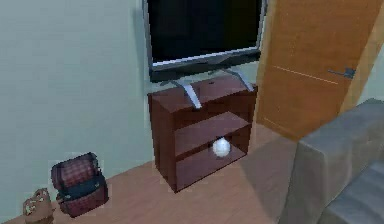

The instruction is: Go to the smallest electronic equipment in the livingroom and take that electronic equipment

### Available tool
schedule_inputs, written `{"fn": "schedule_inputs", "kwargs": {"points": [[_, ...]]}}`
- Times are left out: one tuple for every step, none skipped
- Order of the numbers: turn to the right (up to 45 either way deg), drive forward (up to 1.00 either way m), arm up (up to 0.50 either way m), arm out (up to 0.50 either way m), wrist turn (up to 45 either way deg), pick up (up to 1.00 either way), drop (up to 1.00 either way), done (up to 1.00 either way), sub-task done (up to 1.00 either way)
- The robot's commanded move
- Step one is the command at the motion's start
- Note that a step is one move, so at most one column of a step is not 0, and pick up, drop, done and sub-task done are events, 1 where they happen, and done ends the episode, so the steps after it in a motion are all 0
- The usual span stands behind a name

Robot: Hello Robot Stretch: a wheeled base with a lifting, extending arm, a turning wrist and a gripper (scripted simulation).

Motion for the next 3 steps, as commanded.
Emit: {"fn": "schedule_inputs", "kwargs": {"points": [[-6.0,0.00,0.00,0.00,0.0,0.00,0.00,0.00,0.00],[0.0,0.40,0.00,0.00,0.0,0.00,0.00,0.00,0.00],[45.0,0.00,0.00,0.00,0.0,0.00,0.00,0.00,0.00]]}}
